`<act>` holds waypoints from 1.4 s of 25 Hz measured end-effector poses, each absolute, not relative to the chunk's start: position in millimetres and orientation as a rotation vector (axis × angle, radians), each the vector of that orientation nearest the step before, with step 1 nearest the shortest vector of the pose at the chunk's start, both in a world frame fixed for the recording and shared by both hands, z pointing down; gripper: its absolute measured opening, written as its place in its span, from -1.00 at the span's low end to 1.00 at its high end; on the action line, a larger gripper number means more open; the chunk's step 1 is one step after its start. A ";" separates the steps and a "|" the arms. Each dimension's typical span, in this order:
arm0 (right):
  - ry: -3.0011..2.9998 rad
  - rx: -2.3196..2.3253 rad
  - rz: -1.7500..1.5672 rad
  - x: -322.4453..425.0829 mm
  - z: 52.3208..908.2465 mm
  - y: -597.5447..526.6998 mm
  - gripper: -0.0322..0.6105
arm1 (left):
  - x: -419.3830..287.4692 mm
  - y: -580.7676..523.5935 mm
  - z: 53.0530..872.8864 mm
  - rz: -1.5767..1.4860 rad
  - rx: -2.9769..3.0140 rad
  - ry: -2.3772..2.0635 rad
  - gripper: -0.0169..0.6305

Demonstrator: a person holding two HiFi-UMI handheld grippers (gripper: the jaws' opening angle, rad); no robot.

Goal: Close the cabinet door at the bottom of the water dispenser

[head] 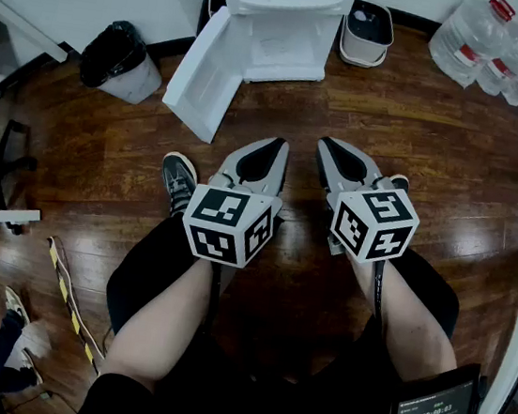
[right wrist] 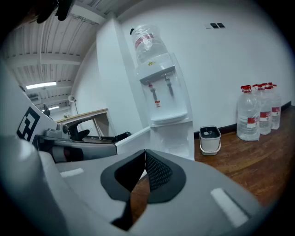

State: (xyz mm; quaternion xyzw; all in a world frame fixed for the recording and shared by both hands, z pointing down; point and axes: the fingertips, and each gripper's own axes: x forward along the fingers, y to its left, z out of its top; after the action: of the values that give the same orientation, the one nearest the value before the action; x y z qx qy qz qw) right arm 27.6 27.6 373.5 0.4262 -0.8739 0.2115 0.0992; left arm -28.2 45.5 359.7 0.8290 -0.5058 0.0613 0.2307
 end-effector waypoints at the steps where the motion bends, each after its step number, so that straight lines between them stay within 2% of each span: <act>1: -2.582 1.257 0.629 26.8 374.2 28.6 -0.89 | -28.4 45.9 359.8 0.171 2.281 -1.387 -0.89; 13: -2.573 1.262 0.596 14.7 363.4 13.6 -0.89 | -48.4 33.2 357.7 0.215 2.282 -1.387 -0.89; 29: -2.556 1.230 0.669 21.3 379.0 -83.0 -0.88 | -55.5 -61.9 371.6 0.271 2.234 -1.416 -0.89; 35: -2.558 1.215 0.694 18.5 384.2 -110.9 -0.88 | -71.8 -92.1 381.2 0.381 2.220 -1.462 -0.88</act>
State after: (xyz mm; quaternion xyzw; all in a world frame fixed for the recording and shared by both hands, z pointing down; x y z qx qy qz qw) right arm 18.5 -110.9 384.2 0.4140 -0.8718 0.2364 0.1128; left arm -71.8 -92.1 381.2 0.8053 -0.5304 0.1380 0.2260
